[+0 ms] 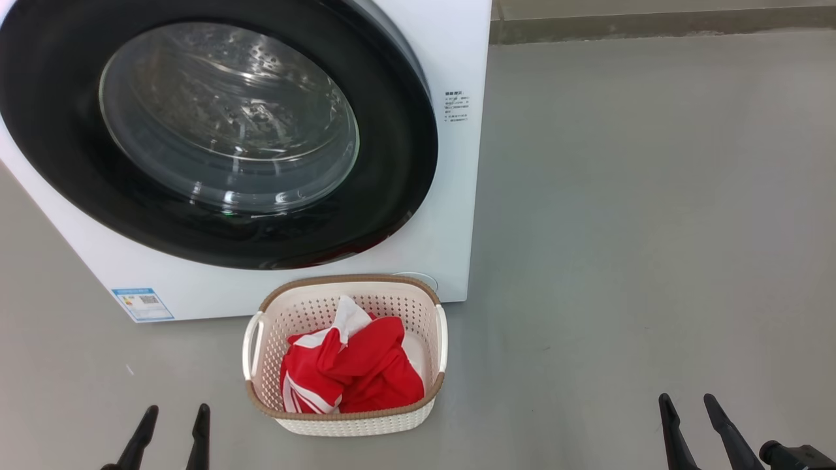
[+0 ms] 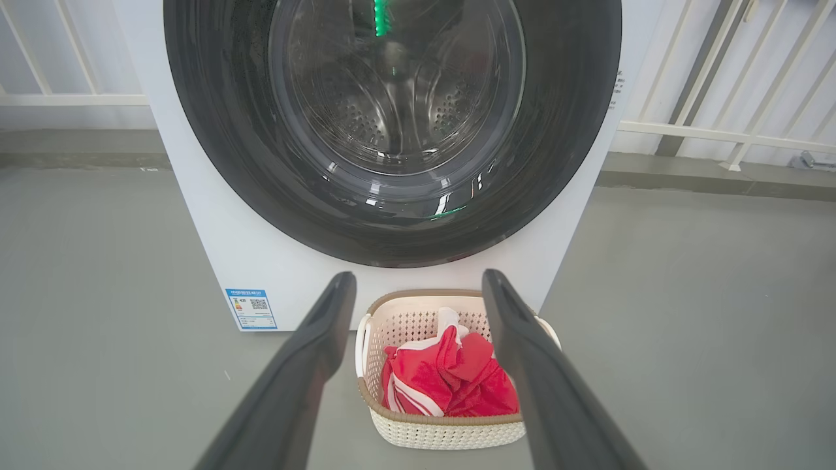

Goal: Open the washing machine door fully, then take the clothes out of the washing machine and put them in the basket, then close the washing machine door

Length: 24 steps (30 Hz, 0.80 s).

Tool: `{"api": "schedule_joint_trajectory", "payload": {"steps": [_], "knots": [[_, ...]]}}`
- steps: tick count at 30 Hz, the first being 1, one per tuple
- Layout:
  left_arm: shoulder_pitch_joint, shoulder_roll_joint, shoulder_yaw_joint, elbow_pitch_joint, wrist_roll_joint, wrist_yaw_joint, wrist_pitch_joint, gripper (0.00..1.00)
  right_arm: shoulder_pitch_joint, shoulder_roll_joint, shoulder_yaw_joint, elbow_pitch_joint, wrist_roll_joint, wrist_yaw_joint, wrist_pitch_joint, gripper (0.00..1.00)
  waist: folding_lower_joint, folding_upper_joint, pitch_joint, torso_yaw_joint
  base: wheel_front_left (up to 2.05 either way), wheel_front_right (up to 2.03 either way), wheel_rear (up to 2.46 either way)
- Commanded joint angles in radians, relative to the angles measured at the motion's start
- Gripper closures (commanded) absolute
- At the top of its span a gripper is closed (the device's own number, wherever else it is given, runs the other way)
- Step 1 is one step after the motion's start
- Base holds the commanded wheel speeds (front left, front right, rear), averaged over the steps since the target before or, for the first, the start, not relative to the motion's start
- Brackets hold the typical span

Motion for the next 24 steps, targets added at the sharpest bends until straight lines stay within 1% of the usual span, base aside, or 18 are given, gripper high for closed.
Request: {"api": "schedule_joint_trajectory", "payload": {"steps": [1, 13, 14, 18, 20, 24], "knots": [[-0.018, 0.017, 0.037, -0.028, 0.009, -0.006, -0.008, 0.0, -0.013, -0.015, 0.019, -0.026, 0.011, -0.001, -0.006, 0.0, 0.0, 0.0, 0.0, 0.0, 0.0, 0.0, 0.0], [-0.018, 0.013, 0.049, -0.036, 0.011, -0.006, -0.008, 0.0, -0.017, -0.014, 0.019, -0.03, 0.01, -0.001, -0.006, 0.0, 0.0, 0.0, -0.003, -0.005, 0.0, 0.0, 0.0], [0.0, -0.007, 0.006, 0.007, -0.003, 0.002, 0.002, 1.0, 0.0, 0.004, 0.002, 0.013, -0.001, 0.0, 0.0, 1.0, 0.0, 0.0, -0.003, -0.005, 0.0, 0.0, 0.0], [0.004, -0.037, -0.004, 0.05, -0.011, 0.001, 0.011, 1.0, -0.001, 0.016, 0.008, 0.058, 0.001, 0.0, 0.003, 1.0, 0.0, 0.0, -0.003, -0.005, 0.0, 0.0, 0.0], [0.0, -0.039, -0.002, 0.05, -0.031, 0.001, 0.017, 1.0, -0.006, 0.015, 0.008, 0.057, 0.022, 0.0, 0.009, 1.0, 0.0002, 0.0, -0.003, -0.005, 0.0, 0.0, 0.0], [-0.004, -0.041, 0.001, 0.046, -0.073, 0.001, 0.029, 1.0, -0.014, 0.013, 0.007, 0.054, 0.062, 0.0, 0.02, 1.0, 0.0023, 0.0, -0.006, -0.004, 0.0, 0.0, 0.0]]}}
